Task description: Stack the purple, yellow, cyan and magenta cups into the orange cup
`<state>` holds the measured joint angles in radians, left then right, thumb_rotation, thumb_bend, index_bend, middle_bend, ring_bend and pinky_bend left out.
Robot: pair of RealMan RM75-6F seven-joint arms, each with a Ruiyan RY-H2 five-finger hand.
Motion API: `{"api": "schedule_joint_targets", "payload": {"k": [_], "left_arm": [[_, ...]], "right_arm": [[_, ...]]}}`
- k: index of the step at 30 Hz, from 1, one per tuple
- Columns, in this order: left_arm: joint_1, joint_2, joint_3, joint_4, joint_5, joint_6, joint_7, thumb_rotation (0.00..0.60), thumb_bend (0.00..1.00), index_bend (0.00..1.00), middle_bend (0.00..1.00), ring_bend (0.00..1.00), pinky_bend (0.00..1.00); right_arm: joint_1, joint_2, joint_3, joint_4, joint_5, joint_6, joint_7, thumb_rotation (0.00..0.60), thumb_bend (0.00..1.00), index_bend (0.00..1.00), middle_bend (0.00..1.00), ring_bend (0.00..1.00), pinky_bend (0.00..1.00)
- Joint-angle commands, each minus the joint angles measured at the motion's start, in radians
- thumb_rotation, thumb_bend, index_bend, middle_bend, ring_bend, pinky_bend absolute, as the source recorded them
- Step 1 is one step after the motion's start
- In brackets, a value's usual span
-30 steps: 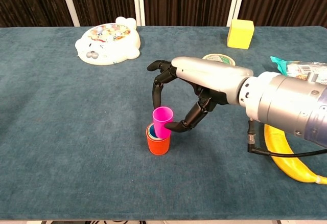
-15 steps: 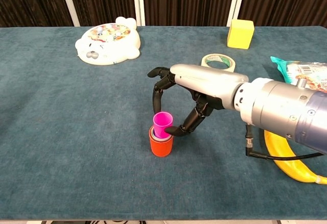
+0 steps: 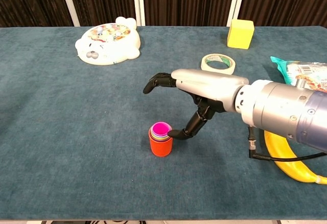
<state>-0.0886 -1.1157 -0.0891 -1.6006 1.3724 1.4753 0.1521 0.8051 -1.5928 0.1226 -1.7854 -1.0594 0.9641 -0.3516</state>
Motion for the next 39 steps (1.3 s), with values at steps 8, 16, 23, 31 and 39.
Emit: {"api": "schedule_joint_targets", "payload": {"k": [8, 16, 23, 31, 39], "left_arm": [[0.0, 0.001, -0.001, 0.001, 0.001, 0.001, -0.002, 0.6, 0.0, 0.0, 0.0, 0.0, 0.05], [0.004, -0.001, -0.001, -0.004, 0.005, 0.012, 0.004, 0.6, 0.0, 0.0, 0.0, 0.0, 0.05], [0.001, -0.012, -0.001, -0.001, -0.001, 0.005, 0.012, 0.6, 0.0, 0.0, 0.0, 0.0, 0.05], [-0.009, -0.022, -0.004, 0.011, -0.011, -0.016, 0.0, 0.6, 0.0, 0.0, 0.0, 0.0, 0.05], [-0.007, -0.014, -0.017, 0.025, -0.005, 0.0, -0.047, 0.6, 0.0, 0.0, 0.0, 0.0, 0.05]], "right_arm": [[-0.065, 0.174, 0.098, -0.055, 0.03, 0.085, 0.101, 0.6, 0.38, 0.12, 0.0, 0.02, 0.04], [-0.256, 0.377, 0.085, -0.003, -0.028, 0.25, 0.266, 0.6, 0.38, 0.12, 0.0, 0.02, 0.02], [-0.474, 0.378, -0.075, 0.157, -0.211, 0.541, 0.216, 0.6, 0.38, 0.12, 0.0, 0.02, 0.01], [-0.594, 0.344, -0.166, 0.296, -0.371, 0.692, 0.206, 0.6, 0.38, 0.12, 0.0, 0.02, 0.0], [-0.597, 0.351, -0.196, 0.314, -0.402, 0.617, 0.194, 0.6, 0.38, 0.12, 0.0, 0.02, 0.0]]}}
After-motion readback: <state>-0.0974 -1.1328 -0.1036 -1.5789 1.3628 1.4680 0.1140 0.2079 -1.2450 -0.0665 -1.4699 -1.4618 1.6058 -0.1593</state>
